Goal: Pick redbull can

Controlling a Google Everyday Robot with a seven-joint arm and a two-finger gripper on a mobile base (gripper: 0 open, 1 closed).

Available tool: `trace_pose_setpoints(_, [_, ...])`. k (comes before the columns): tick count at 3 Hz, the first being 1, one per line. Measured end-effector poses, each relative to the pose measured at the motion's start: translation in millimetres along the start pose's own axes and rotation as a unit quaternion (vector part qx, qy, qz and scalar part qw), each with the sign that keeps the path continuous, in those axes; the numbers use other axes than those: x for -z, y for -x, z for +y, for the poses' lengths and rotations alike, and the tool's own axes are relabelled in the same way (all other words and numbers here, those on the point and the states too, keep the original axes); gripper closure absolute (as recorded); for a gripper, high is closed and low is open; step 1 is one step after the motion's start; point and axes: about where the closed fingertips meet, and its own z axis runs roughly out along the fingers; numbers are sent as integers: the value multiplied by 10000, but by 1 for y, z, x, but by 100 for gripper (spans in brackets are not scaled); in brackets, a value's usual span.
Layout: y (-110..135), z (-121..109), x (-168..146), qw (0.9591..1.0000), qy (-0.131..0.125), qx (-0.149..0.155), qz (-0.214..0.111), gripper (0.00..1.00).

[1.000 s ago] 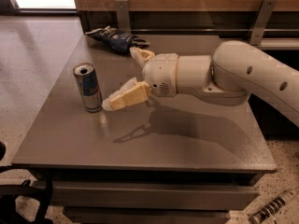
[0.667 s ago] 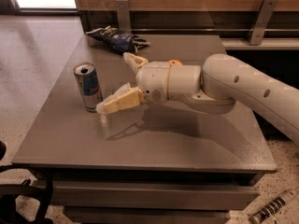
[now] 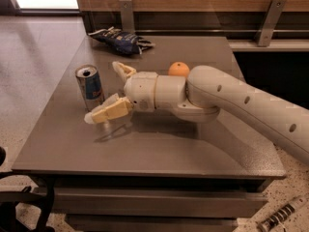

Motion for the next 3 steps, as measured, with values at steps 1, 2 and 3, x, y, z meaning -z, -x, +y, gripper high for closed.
trace_pose_setpoints(1, [-6,1,-12,10000,55,43,59,20])
trace_pose_setpoints(2, [-7,4,-20,9998,104,130,60,51])
trace_pose_setpoints(3, [-6,5,-21,9998,119,132,57,73])
